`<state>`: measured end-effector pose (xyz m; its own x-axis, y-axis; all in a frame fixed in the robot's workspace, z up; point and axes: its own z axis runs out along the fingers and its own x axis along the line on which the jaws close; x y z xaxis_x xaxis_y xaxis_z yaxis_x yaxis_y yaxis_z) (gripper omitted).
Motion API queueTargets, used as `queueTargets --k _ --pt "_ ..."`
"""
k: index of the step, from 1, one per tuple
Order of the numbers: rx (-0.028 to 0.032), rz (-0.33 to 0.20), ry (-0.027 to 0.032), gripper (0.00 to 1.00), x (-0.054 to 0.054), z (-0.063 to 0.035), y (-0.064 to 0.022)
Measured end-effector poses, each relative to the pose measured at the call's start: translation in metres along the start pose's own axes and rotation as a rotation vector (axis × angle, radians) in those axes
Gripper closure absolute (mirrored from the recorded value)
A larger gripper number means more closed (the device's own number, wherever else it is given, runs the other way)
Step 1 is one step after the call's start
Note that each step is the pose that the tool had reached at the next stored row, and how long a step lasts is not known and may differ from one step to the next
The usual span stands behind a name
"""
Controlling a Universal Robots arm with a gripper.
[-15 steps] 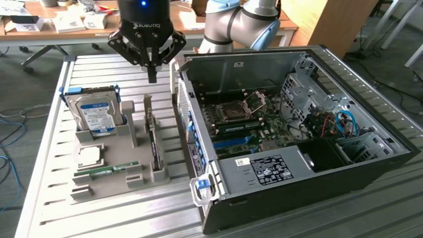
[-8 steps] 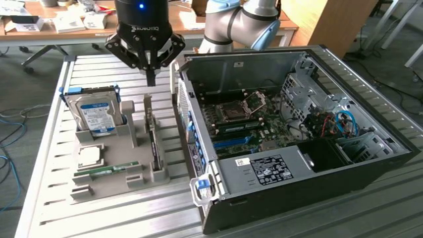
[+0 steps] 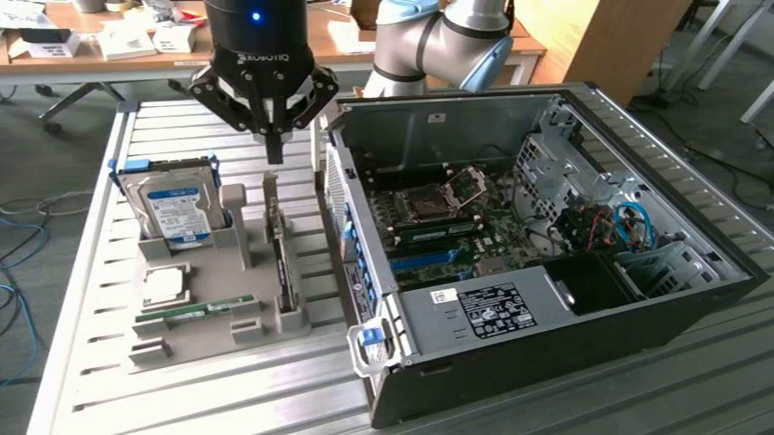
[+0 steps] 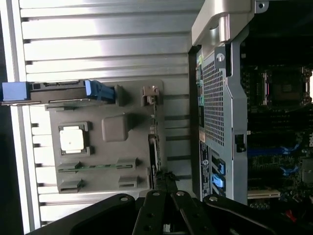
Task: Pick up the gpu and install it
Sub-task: 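Reach for the gpu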
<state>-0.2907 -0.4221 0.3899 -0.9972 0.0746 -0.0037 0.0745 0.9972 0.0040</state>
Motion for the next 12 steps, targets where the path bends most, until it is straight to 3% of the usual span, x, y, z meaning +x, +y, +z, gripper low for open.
queueTargets --k 9,12 --pt "0.0 0.0 0.0 0.89 0.001 0.0 -0.0119" --pt "0.0 0.0 0.0 0.89 0.001 -0.0001 -0.0124"
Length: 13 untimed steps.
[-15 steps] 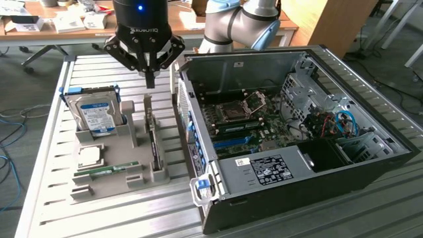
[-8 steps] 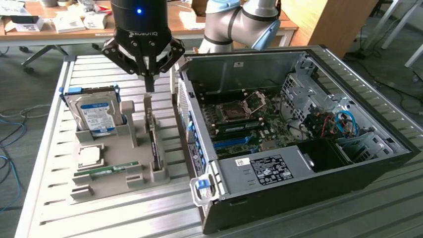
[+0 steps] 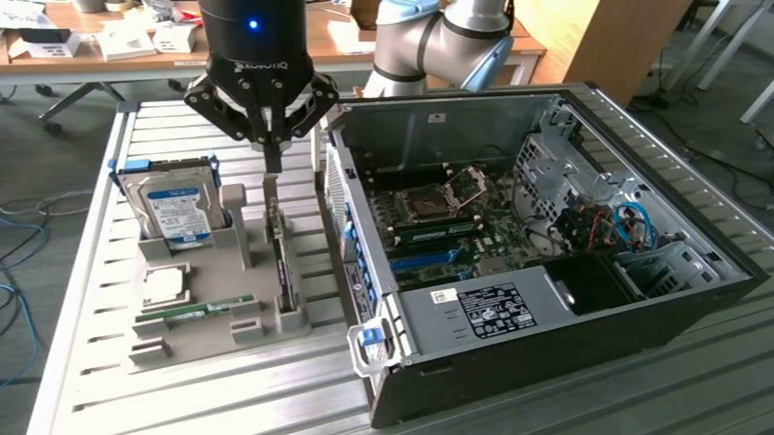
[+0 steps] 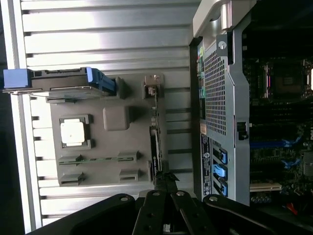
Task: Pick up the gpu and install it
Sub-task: 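Pick up the gpu and move the gpu toward the slot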
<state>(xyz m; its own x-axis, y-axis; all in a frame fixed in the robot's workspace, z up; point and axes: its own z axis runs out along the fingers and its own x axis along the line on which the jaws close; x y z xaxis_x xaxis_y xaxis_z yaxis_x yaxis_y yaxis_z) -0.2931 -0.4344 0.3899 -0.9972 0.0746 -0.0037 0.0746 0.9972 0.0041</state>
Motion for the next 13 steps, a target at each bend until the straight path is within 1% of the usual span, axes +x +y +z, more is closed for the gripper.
queueTargets --k 12,13 --pt "0.0 0.0 0.0 0.89 0.0 0.0 0.0" --pt "-0.0001 0.0 -0.0001 0.83 0.0 0.0 0.0"
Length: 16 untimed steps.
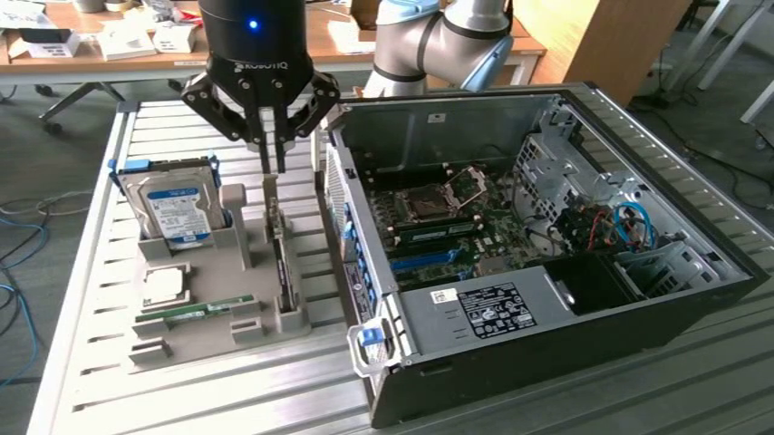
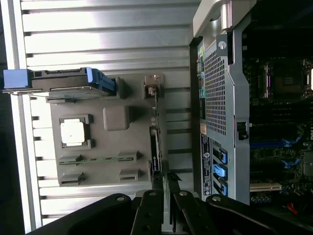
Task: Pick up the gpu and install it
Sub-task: 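Pick up the gpu and move the gpu toward the slot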
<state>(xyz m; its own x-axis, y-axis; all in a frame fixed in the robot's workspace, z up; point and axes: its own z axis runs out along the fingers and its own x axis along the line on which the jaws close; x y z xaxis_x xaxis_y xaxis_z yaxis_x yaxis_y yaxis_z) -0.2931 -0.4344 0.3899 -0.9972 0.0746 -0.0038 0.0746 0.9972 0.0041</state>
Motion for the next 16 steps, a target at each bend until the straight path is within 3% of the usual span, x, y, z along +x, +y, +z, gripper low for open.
queueTargets --k 1,3,6,10,16 --pt "0.0 0.0 0.0 0.77 0.0 0.0 0.0" --pt "0.0 0.0 0.0 0.77 0.0 0.0 0.0" --pt "0.0 0.0 0.0 0.65 0.0 0.0 0.0" --pt "-0.0001 0.0 -0.0001 0.65 0.0 0.0012 0.0" --pt "-0.0002 0.0 0.0 0.65 0.0 0.012 0.0"
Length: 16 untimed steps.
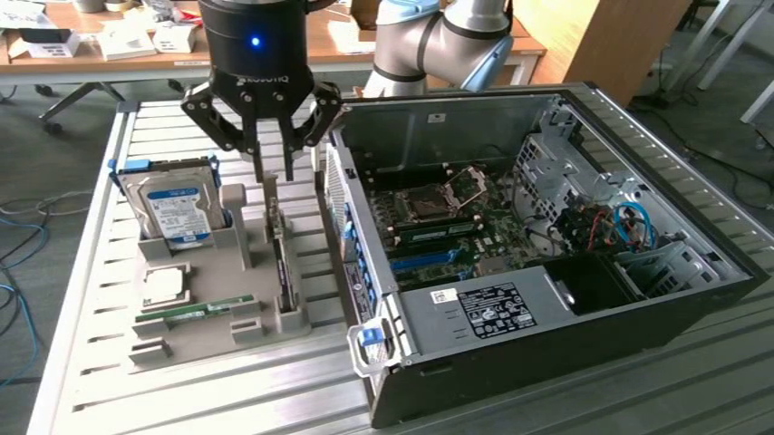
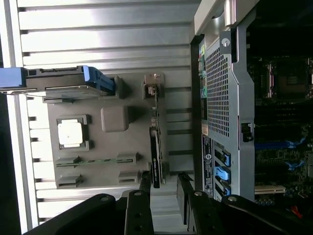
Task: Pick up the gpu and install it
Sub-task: 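Pick up the gpu and move the gpu toward the slot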
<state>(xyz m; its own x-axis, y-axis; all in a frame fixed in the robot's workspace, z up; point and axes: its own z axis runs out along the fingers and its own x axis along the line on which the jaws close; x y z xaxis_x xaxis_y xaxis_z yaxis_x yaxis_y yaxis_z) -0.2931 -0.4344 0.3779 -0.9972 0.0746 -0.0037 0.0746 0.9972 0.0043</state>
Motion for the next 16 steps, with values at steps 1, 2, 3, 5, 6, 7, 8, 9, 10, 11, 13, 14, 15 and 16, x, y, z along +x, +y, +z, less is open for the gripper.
queueTargets --k 1,2,3,5,6,7,8,9,10,11,13,14,15,16 --pt "0.0 0.0 0.0 0.65 0.0 0.002 0.0" --pt "0.0 0.0 0.0 0.65 0.0 0.0038 0.0" --pt "0.0 0.0 0.0 0.65 0.0 0.0055 0.0" --pt "0.0 0.0 0.0 0.65 0.0 0.0091 -0.0001" --pt "0.0 0.0 0.0 0.65 0.0 0.0109 -0.0001" --pt "0.0 0.0 0.0001 0.65 0.0 0.0127 -0.0001" --pt "-0.0001 0.0 0.0 0.65 0.0 0.0134 0.0" --pt "0.0 0.0 0.0001 0.65 0.0 0.0134 -0.0001" --pt "0.0 0.0 0.0001 0.65 0.0 0.0134 -0.0001" --pt "0.0001 0.0 0.0001 0.65 0.0 0.0134 -0.0001" --pt "0.0 0.0 0.0001 0.65 0.0 0.0134 -0.0001" --pt "0.0 0.0 0.0001 0.65 0.0 0.0134 -0.0001" --pt "-0.0001 0.0 0.0001 0.65 0.0 0.0134 -0.0001" --pt "-0.0001 0.0 0.0 0.65 0.0 0.0135 -0.0001"
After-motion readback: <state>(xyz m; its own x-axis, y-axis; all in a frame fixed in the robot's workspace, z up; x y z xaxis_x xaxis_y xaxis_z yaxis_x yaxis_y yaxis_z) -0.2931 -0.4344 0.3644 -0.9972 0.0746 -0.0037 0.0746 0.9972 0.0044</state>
